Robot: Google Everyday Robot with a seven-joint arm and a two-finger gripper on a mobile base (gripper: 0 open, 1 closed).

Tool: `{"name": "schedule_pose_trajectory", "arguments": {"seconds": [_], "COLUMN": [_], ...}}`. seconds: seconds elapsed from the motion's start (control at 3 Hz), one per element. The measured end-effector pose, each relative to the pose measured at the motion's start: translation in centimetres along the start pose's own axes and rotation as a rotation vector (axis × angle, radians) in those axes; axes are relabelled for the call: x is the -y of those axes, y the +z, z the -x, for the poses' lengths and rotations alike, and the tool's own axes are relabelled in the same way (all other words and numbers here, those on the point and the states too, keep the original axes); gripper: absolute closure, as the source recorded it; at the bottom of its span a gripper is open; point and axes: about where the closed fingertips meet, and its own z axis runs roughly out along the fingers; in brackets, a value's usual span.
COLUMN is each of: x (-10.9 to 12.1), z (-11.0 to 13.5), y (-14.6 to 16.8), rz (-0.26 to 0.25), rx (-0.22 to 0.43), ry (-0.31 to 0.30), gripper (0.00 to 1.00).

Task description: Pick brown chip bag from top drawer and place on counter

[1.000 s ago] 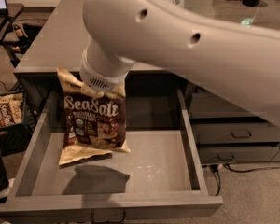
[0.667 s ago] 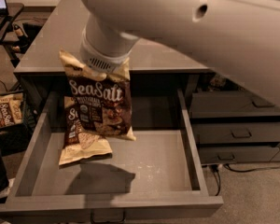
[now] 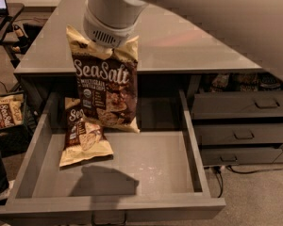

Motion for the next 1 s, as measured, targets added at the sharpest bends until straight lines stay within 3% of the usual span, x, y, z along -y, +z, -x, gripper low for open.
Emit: {"name": "schedule_pose_trajectory", "arguments": {"seconds": [0.33, 1.0], "x": [2.8, 12.2], "z": [0.9, 2.0], "y": [-1.6, -4.0], "rz": [-0.042, -0.136], "rx": [0.010, -0.023], "ry": [-0.020, -0.062], "gripper": [1.00, 1.00]}}
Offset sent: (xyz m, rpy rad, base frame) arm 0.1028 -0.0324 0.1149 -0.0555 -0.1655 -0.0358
